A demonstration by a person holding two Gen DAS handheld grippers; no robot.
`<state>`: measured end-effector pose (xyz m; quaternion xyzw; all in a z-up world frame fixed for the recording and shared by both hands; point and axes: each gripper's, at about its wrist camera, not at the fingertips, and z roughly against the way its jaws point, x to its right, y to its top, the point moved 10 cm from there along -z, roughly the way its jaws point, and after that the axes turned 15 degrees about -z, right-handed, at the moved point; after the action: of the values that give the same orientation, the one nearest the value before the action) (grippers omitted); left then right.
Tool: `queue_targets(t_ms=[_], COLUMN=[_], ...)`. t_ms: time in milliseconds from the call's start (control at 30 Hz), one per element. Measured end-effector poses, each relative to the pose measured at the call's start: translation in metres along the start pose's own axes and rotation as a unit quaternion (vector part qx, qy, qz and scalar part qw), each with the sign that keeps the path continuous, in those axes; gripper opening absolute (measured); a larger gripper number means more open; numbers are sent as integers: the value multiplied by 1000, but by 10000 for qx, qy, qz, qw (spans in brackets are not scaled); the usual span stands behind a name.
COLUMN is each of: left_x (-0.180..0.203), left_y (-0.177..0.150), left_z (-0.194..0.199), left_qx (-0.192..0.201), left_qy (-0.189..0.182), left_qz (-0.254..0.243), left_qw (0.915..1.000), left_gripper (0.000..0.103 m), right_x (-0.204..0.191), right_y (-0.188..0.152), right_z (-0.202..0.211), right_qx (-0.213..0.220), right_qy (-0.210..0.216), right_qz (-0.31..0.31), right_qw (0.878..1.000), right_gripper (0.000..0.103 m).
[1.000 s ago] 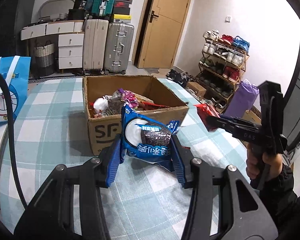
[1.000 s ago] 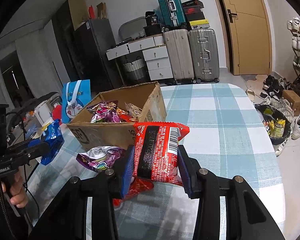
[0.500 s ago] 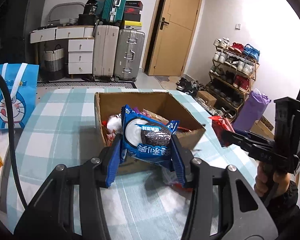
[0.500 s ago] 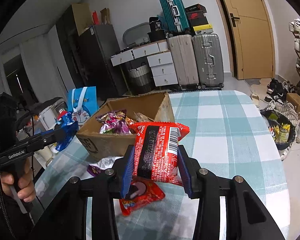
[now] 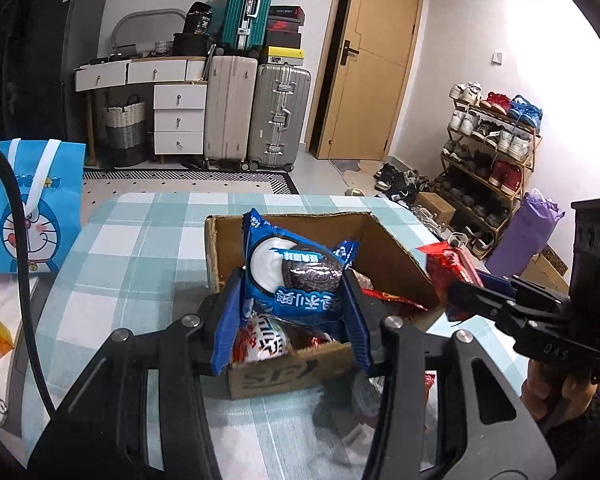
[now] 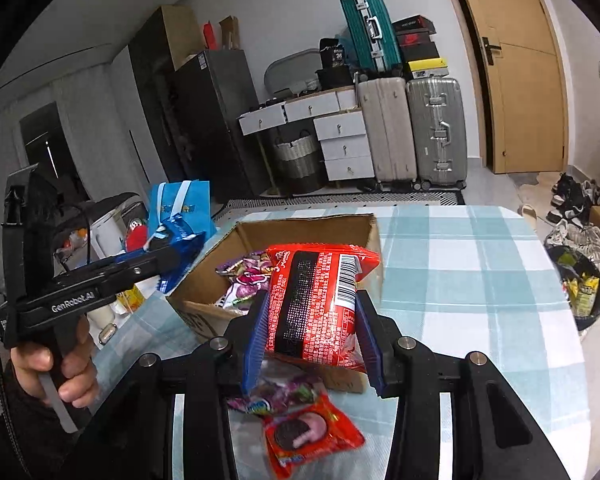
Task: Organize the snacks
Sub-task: 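Carry both held bags over the cardboard box, then open both grippers to drop the bags into the box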
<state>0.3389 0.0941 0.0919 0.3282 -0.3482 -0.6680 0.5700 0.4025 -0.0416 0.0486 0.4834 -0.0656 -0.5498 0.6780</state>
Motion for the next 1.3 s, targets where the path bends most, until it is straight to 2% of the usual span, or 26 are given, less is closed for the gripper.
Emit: queue_targets(t_ms=[300,567,900,1300], left_x=[-5,-10,-5,14], left_y=[3,1,-4,-12], left_z=[-35,-70,-102,-125], left_qx=[-48,-178,-285,-425], left_qy=[120,333,376,331], left_qz=[-50,-97,-227,-418], left_qw=[9999,9992,9986,9977], left_gripper=[44,44,44,45], right_x=[-7,-5,-5,0], right_y=[9,19,22,19], right_z=[-30,-52,-82,-82], right_qx=[-91,-26,-117,-198], right_qy=[97,10,-106,-242], right_qz=[-77,-94,-83,54], right_qw=[9999,10000,9998,9995], right_gripper=[42,42,42,42])
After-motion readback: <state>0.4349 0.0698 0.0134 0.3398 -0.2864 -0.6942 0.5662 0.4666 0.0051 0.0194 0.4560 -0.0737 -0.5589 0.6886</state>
